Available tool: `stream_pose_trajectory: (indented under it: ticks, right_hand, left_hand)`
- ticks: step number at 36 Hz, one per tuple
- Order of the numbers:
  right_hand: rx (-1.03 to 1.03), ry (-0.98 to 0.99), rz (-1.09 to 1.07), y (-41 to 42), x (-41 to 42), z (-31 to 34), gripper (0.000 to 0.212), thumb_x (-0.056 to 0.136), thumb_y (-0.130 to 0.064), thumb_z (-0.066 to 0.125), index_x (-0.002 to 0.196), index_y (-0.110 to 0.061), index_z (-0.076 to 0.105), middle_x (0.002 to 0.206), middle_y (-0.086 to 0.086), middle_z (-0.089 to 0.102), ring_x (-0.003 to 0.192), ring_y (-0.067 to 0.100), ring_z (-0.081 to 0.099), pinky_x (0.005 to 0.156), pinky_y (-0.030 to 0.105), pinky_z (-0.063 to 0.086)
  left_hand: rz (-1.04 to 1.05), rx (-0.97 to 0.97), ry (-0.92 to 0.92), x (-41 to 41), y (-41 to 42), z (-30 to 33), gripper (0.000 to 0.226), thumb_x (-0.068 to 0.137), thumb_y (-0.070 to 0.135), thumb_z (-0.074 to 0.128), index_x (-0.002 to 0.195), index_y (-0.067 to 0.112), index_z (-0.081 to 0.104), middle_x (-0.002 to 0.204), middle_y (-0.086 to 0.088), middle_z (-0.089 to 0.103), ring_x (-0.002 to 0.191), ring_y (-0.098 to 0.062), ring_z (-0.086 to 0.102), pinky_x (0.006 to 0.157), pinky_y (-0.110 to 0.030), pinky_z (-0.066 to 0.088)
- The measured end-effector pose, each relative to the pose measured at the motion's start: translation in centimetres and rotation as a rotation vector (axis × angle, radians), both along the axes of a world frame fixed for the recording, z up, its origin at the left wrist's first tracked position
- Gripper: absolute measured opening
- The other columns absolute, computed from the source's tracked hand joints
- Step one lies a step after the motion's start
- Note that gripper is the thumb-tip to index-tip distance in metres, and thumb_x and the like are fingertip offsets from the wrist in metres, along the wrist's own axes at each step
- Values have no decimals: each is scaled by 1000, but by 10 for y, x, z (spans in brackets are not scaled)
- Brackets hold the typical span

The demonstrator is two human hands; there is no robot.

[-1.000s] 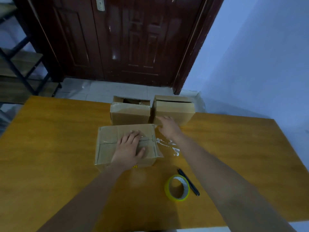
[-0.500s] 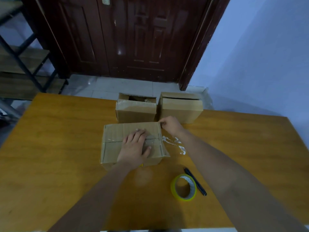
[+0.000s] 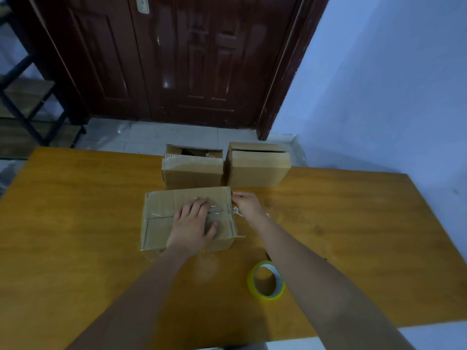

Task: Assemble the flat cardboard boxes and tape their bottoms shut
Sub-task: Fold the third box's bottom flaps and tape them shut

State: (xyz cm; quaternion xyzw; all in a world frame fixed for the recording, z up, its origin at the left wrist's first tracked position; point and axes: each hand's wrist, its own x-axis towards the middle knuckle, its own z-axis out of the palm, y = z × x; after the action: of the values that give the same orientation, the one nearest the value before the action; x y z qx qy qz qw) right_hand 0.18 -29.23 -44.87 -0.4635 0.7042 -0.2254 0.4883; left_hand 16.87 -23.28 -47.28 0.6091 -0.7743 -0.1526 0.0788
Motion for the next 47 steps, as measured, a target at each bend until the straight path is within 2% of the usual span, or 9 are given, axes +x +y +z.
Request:
stream_pose_trajectory:
  ticks: [8,16,19,22,26,33,36,40,47]
  right_hand:
    - [49,-26,92,14,-24,8,35,100,-10,40,131,-12,55,140,6,50,133,22,41,107,34,31]
    - [-6,51,175,45,-8,14,36,100,-15,41,134,-16,53,131,-4,54,123,13,48,93,22,38]
    - [-12,106,213,55,-5,2,42,96,-27,44,138,-28,48,138,-1,52,126,22,49,100,33,44]
    - [-28,118,239,60,-11,-16,48,95,-25,45,143,-27,41,146,0,44,133,23,42,108,43,38]
    - [-60,100,217,71,-4,4,45,97,-25,45,142,-17,43,142,-3,43,133,16,39,113,37,32]
    - [-12,150,231,91,-11,-9,36,99,-16,41,129,-25,59,124,-3,63,110,20,60,96,39,49]
    - [-8,252,312,94,-12,-6,39,96,-12,39,130,-21,57,123,0,63,105,22,62,89,32,50]
    - [-69,565,521,95,-14,-3,23,92,-6,44,103,-14,63,74,-5,56,74,21,55,60,27,40]
    - [-125,870,680,87,-12,-3,29,97,-33,47,104,-14,67,102,6,68,98,25,62,87,35,46]
  left_hand:
    - [-13,10,-16,2,0,1,84,76,63,3,142,21,34,151,5,28,138,-19,20,113,-37,16]
    - [-15,6,-16,1,1,-1,64,92,57,25,144,20,31,152,5,25,140,-19,17,114,-36,15]
    - [-22,7,-15,0,1,1,58,96,50,34,145,19,28,153,4,24,141,-20,16,114,-36,12]
    - [-25,15,-25,1,2,1,68,90,58,19,144,19,30,152,3,26,140,-21,18,114,-37,14]
    - [-31,2,-37,1,1,1,85,77,60,2,143,18,33,151,2,29,140,-22,20,113,-39,16]
    - [-24,3,-22,1,1,0,85,76,61,2,143,18,32,151,2,28,139,-21,20,113,-38,16]
    - [-22,12,-16,0,1,2,87,75,61,1,144,17,31,151,1,28,139,-22,20,113,-40,16]
    - [-27,11,-39,1,1,1,85,77,60,1,144,18,30,151,2,27,139,-21,20,113,-40,17]
    - [-19,4,-54,0,2,0,80,81,60,5,145,18,28,152,2,26,140,-21,19,113,-39,16]
